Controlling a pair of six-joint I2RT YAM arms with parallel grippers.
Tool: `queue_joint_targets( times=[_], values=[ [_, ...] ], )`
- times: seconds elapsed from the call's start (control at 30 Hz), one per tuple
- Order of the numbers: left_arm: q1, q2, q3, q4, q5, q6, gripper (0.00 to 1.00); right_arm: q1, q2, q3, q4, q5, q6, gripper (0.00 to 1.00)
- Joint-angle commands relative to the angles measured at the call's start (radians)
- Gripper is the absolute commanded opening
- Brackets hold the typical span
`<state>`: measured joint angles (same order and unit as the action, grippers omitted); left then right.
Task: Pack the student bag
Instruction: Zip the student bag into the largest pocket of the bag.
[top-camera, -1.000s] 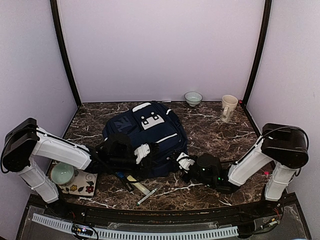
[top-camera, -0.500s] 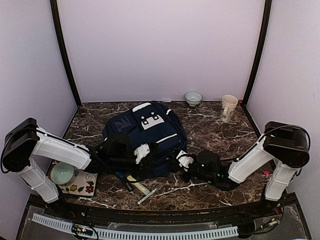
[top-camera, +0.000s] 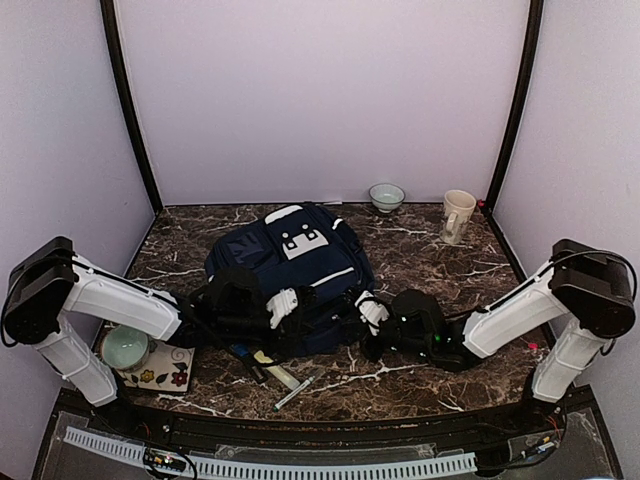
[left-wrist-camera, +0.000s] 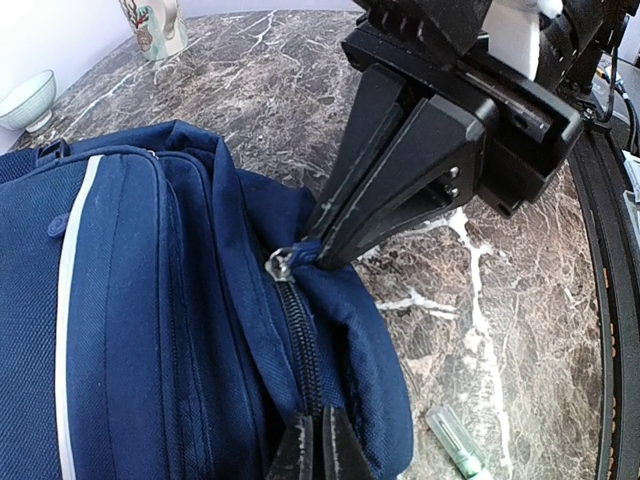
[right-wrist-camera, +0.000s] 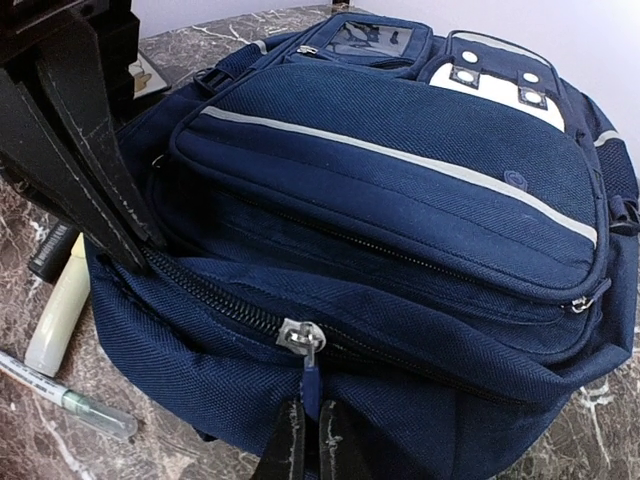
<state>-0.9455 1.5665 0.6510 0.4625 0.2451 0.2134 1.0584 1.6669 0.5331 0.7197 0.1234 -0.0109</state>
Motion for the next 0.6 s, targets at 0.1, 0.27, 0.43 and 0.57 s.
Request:
queue_joint_targets(
  times=[0.1, 0.27, 0.43, 0.57],
  values=[
    [-0.006, -0.069, -0.033, 0.047, 0.012, -0.014, 0.0, -0.029, -0.126, -0.024, -0.095, -0.063, 0.187, 0.0],
    [-0.006, -0.08, -0.04, 0.046, 0.012, -0.018, 0.0, -0.074, -0.141, -0.029, -0.173, -0.093, 0.327, 0.0],
    [-0.006, -0.103, -0.052, 0.041, 0.009, -0.021, 0.0, -0.135, -0.156, -0.068, -0.203, -0.125, 0.443, 0.0],
    [-0.006, -0.111, -0.058, 0.042, -0.002, -0.031, 0.0, -0.172, -0.172, -0.097, -0.231, -0.114, 0.507, 0.0]
  ],
)
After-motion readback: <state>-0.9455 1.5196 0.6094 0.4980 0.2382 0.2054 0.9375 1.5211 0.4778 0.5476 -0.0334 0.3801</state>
